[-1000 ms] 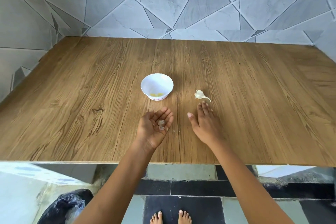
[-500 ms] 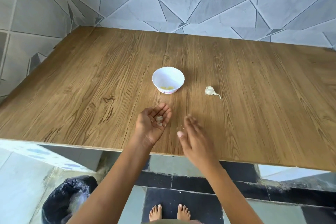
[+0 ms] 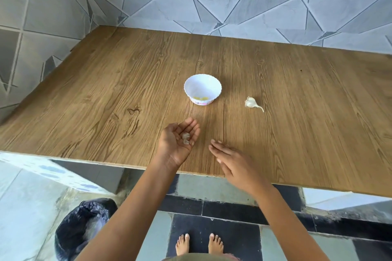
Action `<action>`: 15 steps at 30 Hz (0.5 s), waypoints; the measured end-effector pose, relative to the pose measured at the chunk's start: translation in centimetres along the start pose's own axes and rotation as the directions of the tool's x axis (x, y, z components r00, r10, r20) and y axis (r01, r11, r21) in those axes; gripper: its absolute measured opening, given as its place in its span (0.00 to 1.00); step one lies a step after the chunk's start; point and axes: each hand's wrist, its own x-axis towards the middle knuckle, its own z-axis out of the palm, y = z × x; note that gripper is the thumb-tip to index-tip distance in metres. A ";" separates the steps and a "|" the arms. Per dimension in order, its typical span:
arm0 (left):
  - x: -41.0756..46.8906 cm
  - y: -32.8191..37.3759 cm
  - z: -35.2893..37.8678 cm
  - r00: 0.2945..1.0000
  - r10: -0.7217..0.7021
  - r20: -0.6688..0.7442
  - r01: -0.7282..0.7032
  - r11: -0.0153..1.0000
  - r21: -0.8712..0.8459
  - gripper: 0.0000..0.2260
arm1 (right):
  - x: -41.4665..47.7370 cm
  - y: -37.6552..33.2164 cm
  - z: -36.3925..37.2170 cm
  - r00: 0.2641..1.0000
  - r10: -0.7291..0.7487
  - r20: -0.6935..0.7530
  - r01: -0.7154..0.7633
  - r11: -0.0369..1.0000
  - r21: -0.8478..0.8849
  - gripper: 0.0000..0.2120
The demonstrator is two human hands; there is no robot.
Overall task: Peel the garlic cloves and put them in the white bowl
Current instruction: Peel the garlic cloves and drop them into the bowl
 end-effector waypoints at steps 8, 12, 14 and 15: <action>0.0 -0.9 0.3 1.000 -0.026 -0.007 0.026 1.000 0.016 0.19 | 0.0 1.6 -0.6 0.994 -0.018 -0.111 0.025 0.998 0.061 0.17; -0.1 -1.2 0.6 1.000 -0.029 0.002 0.029 0.999 0.027 0.19 | 0.9 1.2 -0.2 0.986 0.039 -0.159 -0.035 0.999 0.023 0.15; -0.1 -1.3 0.6 1.000 -0.030 0.002 0.030 0.999 0.034 0.19 | 1.5 1.0 0.4 0.986 0.059 -0.158 -0.063 0.998 -0.020 0.18; -0.1 -1.3 0.6 1.000 -0.029 -0.001 0.029 0.999 0.032 0.19 | 1.9 0.9 0.5 0.987 0.064 -0.147 -0.069 0.997 -0.024 0.18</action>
